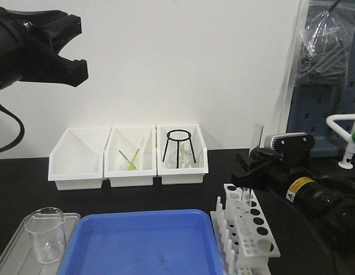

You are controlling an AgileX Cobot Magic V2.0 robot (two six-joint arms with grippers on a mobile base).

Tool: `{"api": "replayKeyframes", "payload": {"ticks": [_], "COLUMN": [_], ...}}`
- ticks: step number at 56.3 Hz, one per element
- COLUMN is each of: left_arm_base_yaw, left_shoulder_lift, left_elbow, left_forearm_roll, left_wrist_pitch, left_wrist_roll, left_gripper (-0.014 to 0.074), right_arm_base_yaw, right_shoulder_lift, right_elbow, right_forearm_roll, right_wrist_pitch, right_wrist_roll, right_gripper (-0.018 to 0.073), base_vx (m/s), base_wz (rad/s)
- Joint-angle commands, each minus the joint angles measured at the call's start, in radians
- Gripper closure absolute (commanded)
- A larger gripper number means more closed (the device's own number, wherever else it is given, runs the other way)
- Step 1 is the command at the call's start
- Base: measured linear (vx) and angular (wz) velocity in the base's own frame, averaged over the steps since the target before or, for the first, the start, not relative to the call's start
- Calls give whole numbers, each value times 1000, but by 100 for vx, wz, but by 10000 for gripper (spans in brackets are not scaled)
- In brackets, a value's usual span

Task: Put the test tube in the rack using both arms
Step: 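Carry the test tube with the right gripper over the white rack, then lower the test tube into a rack hole and open the right gripper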

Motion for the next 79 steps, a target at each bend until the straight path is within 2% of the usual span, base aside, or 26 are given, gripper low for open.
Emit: {"api": "replayKeyframes", "payload": {"ticks": [1,22,30,41,55,79], "left_arm_base_yaw": [2,2,2,2,2,2], "left_shoulder_lift": [-28,-28,-28,-28,-28,-28], "left_elbow": [-32,-32,-32,-32,-32,-32], "left_forearm_roll": [-3,-3,-3,-3,-3,-4], "left_wrist_pitch": [-46,-47,-47,-47,-52,-62], "left_wrist_roll": [-1,-1,-2,-2,-2,-2], "left_gripper": [451,451,451,451,451,451], "right_arm_base_yaw": [-4,-4,-4,-4,-4,-4], "right_shoulder_lift": [-29,71,99,118,154,228], "right_elbow": [-17,-14,-14,-14,-14,-14], "right_forearm_roll": [25,51,85,102,108,108], "right_wrist_pitch": [-129,-270,-270,-264,-216,-219], "right_wrist_roll": [-21,-97,-99,-158,-157,-157], "right_gripper": [568,568,568,568,567,567], "base_vx": [0,0,0,0,0,0], "base_wz": [0,0,0,0,0,0]}}
